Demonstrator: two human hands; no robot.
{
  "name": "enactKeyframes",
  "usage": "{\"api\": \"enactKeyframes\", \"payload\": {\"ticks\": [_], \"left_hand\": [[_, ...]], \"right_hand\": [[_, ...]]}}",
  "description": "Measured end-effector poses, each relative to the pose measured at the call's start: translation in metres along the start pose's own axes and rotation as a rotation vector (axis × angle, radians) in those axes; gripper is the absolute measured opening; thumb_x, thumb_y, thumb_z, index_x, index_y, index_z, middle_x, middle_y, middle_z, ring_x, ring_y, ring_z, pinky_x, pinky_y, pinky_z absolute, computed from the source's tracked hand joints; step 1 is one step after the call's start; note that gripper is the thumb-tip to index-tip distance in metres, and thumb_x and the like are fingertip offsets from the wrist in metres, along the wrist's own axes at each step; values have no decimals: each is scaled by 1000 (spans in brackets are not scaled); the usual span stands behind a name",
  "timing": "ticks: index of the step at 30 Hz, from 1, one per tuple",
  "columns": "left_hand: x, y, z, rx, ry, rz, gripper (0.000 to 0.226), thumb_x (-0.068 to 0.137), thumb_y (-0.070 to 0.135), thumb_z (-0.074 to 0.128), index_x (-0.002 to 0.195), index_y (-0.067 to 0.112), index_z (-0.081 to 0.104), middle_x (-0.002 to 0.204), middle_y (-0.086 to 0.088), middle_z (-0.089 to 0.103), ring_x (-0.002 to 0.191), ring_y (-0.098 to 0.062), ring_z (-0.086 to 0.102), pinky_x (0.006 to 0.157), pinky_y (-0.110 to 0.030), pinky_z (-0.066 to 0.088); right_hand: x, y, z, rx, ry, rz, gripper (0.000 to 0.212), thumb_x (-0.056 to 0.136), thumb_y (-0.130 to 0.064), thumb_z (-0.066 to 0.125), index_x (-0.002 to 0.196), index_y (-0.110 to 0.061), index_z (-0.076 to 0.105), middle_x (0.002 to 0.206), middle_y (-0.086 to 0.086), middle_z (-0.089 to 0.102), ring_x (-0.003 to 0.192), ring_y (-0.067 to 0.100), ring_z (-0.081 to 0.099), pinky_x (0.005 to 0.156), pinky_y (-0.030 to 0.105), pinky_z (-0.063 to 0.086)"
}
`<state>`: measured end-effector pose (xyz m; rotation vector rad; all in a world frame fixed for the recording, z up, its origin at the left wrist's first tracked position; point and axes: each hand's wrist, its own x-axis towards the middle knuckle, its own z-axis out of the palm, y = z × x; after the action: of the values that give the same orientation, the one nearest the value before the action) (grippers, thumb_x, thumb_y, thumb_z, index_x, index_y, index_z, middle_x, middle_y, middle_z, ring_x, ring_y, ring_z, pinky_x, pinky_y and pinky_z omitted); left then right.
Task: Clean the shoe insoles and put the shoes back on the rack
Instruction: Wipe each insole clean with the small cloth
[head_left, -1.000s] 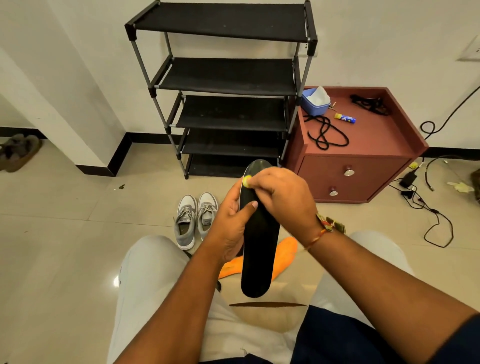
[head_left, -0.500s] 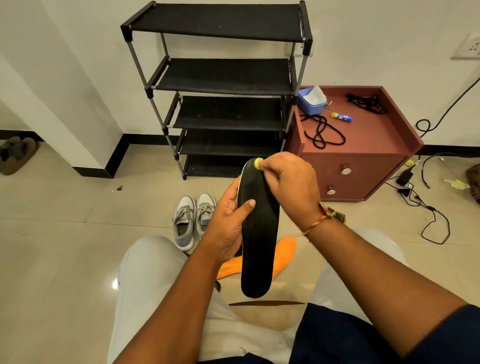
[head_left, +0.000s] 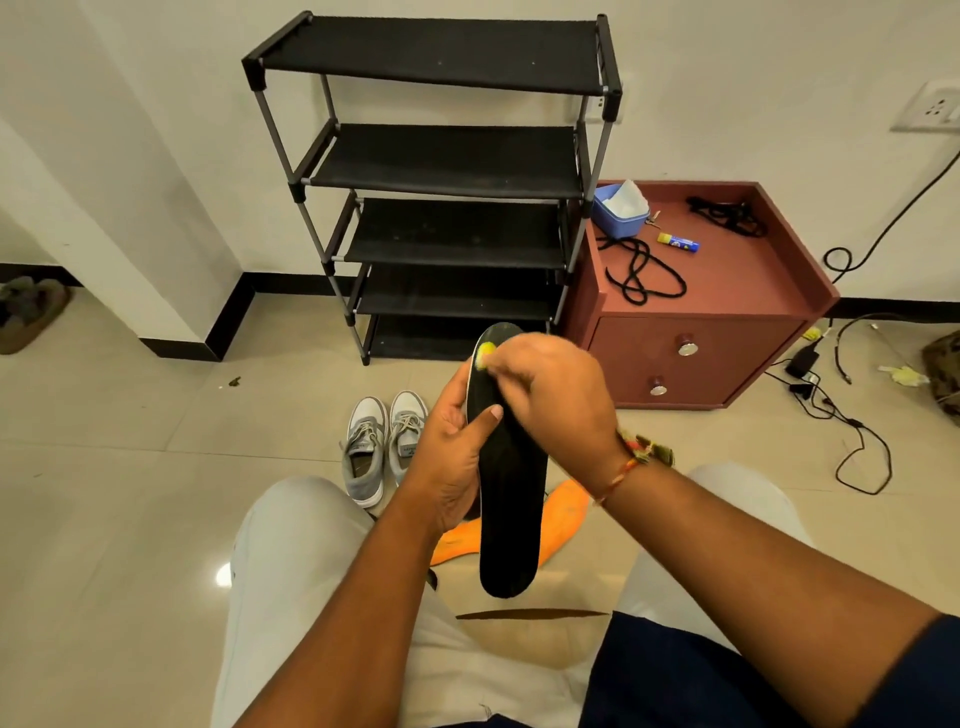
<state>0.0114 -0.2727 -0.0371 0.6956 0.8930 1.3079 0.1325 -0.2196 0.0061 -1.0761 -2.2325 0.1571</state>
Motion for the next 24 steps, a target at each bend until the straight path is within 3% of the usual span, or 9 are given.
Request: {"api": "enactKeyframes", "payload": {"ticks": [2, 7, 11, 16, 21, 24], "left_hand": [[2, 0, -1, -7, 2, -4, 50, 101, -6, 47, 142, 23, 51, 132, -10, 67, 125, -28, 62, 101, -42, 54], [3, -3, -1, -4, 13, -13, 53, 101, -6, 48, 147, 21, 47, 136, -8, 65, 126, -27, 62, 103, -45, 53], [2, 0, -3, -6, -2, 0, 50, 101, -5, 47, 142, 24, 51, 130, -9, 68, 123, -28, 64, 97, -41, 57], [4, -4, -2, 32, -16, 2, 53, 101, -5, 47, 146, 23, 48, 135, -7, 65, 128, -28, 60, 104, -46, 52], [4, -3, -4, 25, -6, 0, 51, 103, -4, 47, 146, 22, 49, 132, -10, 67, 125, -30, 62, 98, -40, 56], [4, -4, -1, 29, -19, -5, 52, 101, -6, 46, 146, 22, 48, 133, -7, 67, 125, -27, 62, 103, -44, 53]], "right_hand": [[-6, 1, -2, -15, -44, -56, 15, 89, -13, 64, 97, -14, 76, 93, 2, 73, 90, 23, 68, 79, 37, 55], [10, 25, -5, -39, 115, 162, 14, 94, -19, 63, 97, -16, 76, 92, 1, 71, 86, 20, 66, 74, 42, 55], [-2, 0, -1, -12, -1, -4, 15, 91, -14, 64, 100, -16, 76, 96, 0, 72, 91, 22, 67, 80, 38, 55], [17, 24, -8, -32, 105, 150, 15, 94, -22, 61, 95, -17, 75, 91, -1, 70, 88, 17, 65, 77, 40, 55], [3, 2, 1, -16, 11, -21, 13, 91, -15, 63, 97, -14, 76, 94, 0, 72, 90, 21, 66, 80, 37, 54], [17, 28, -1, -26, 111, 156, 14, 95, -22, 62, 93, -16, 75, 89, -2, 70, 85, 17, 65, 76, 40, 54]]}}
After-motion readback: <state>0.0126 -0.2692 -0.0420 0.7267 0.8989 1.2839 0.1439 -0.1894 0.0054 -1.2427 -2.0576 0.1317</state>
